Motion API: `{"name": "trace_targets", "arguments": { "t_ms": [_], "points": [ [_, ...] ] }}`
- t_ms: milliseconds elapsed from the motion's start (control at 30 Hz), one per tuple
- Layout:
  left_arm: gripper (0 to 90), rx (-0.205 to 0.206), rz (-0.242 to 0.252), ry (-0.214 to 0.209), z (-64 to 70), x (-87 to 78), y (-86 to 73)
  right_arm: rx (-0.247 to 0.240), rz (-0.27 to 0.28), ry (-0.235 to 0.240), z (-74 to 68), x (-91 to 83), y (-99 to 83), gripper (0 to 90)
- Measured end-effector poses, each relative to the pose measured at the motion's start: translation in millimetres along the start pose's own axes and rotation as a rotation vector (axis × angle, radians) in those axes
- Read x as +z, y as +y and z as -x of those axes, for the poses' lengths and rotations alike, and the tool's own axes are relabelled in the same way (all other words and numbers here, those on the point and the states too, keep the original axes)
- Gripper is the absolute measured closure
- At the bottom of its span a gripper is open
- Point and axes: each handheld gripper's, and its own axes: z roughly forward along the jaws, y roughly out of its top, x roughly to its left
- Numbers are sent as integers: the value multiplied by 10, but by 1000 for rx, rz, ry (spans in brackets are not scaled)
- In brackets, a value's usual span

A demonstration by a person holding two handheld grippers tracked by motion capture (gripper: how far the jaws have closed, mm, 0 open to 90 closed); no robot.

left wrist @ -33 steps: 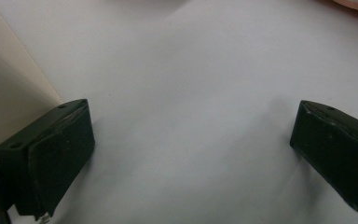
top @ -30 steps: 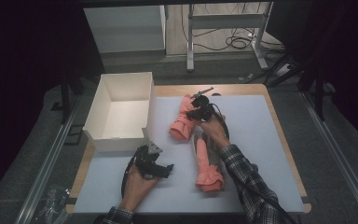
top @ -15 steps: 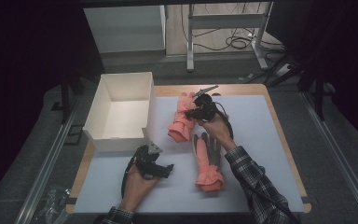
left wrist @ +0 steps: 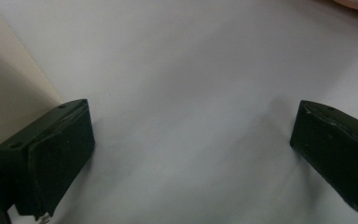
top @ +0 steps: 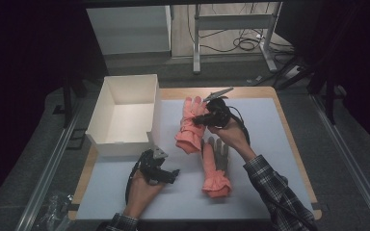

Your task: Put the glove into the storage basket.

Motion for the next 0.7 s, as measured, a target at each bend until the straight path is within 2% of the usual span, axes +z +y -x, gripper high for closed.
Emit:
{"name": "trace_targets", "arguments": {
  "t_ms": [367, 533, 700],
  "points": [
    [0, -1, 2, 0, 2, 0, 1, -43, -14, 38, -140, -299, -152, 842],
    [0, 1, 0, 1, 0, 0, 1, -78, -17, 66, -214, -465, -268, 842],
    [0, 1, 1, 2, 0, 0, 1, -78, -22, 97, -268, -607, -397, 842]
  ]
}}
